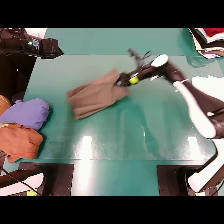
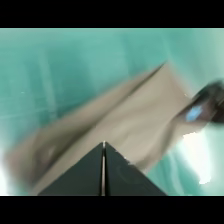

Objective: Fold the shirts.

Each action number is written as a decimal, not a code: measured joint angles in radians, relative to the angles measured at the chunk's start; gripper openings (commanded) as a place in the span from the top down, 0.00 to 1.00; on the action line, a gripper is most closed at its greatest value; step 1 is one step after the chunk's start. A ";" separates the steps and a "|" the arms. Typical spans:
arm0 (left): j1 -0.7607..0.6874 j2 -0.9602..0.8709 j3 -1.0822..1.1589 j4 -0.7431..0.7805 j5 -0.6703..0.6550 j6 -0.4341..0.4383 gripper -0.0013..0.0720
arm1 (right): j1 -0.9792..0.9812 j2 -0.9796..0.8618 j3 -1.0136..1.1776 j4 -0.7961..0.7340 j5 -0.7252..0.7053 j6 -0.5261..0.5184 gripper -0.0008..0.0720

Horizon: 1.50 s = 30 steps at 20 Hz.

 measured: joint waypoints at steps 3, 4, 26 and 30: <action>-0.001 0.000 0.000 -0.040 -0.002 0.000 0.95 | -0.175 0.108 0.003 -0.102 0.015 0.028 0.97; -0.001 0.000 0.000 -0.050 -0.001 0.000 0.95 | -0.245 0.143 0.004 -0.133 0.020 0.035 0.97; -0.001 0.000 0.000 -0.079 0.072 -0.008 0.95 | -0.935 0.301 0.246 -0.241 0.021 0.061 0.97; -0.001 0.000 0.000 -0.078 0.072 -0.006 0.95 | -0.988 0.338 0.276 -0.248 0.127 0.067 0.97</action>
